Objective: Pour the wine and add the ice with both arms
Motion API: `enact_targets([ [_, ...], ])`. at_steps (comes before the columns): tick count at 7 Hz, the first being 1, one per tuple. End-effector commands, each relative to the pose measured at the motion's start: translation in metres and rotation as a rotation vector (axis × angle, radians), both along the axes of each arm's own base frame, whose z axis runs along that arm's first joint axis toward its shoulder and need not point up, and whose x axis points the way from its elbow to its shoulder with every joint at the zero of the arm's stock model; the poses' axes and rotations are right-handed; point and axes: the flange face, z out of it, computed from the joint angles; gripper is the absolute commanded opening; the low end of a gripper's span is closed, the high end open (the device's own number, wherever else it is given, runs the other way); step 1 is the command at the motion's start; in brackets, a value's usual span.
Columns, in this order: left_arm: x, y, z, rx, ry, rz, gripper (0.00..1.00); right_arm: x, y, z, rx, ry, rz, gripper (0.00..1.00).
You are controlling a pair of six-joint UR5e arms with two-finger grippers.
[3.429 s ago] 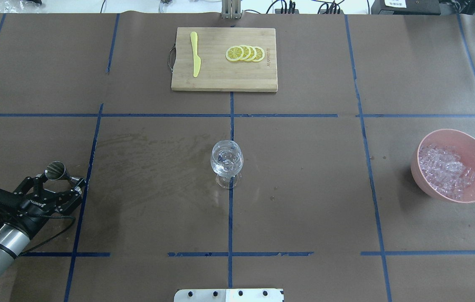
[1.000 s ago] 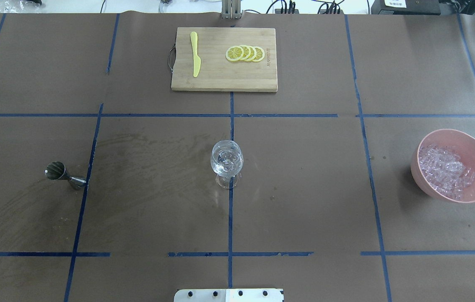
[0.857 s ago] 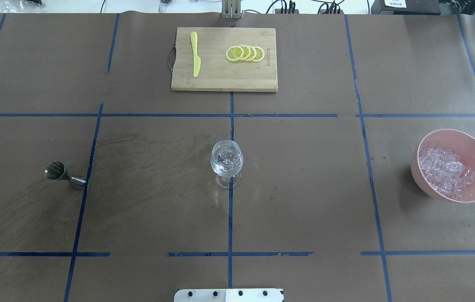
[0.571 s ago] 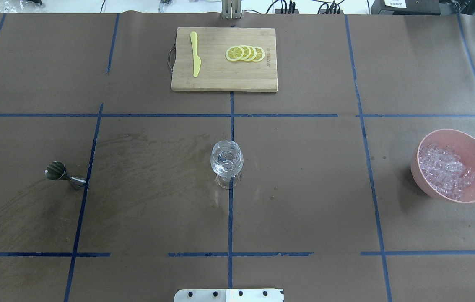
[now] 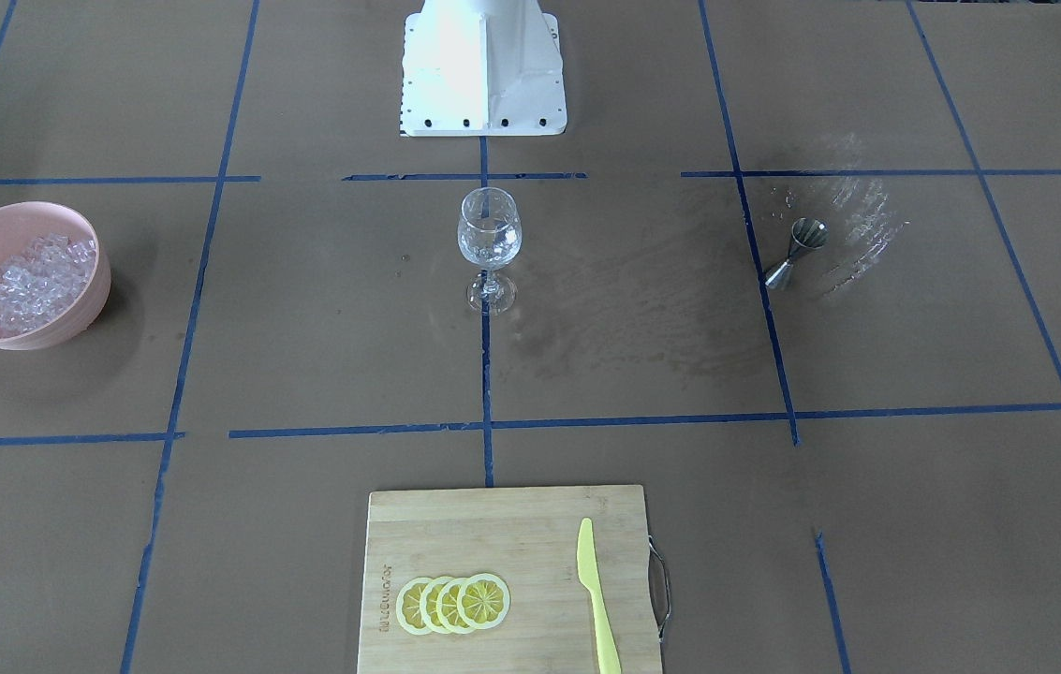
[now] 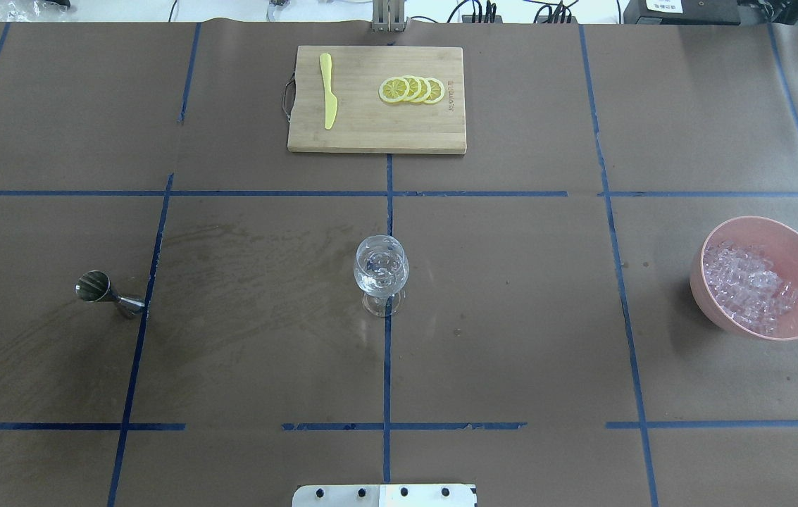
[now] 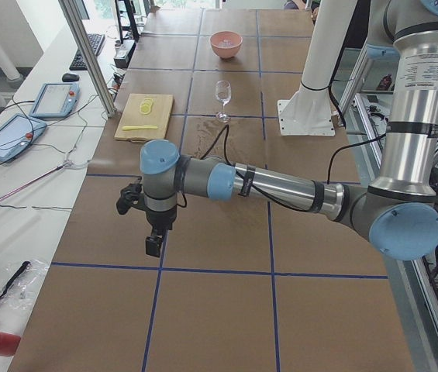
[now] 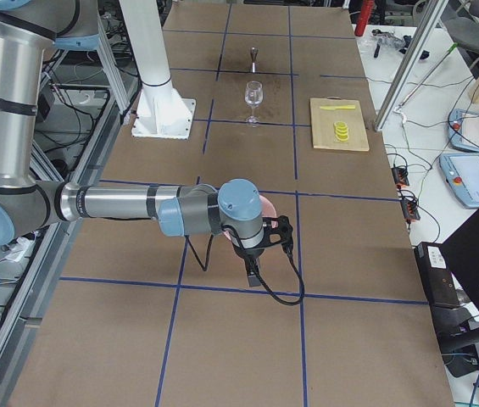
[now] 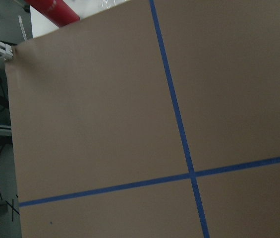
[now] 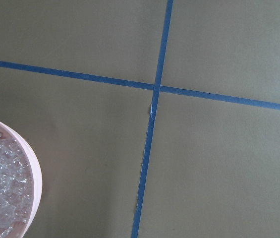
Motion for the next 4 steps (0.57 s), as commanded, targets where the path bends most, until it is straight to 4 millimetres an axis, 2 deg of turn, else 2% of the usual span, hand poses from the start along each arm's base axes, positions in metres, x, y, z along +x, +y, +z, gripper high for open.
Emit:
enact_targets([
  [1, -0.020, 0.077, 0.036, 0.001, 0.088, -0.041, 1.00, 0.000, 0.000, 0.000, -0.001, -0.004, 0.000, 1.00],
  [2, -0.018, 0.104, 0.030, 0.043, 0.084, -0.041, 1.00, 0.000, 0.000, 0.000, -0.001, -0.006, -0.001, 1.00],
  [4, -0.017, 0.104, 0.036, 0.033, 0.075, -0.037, 1.00, 0.000, -0.001, -0.003, 0.004, -0.006, 0.000, 1.00],
])
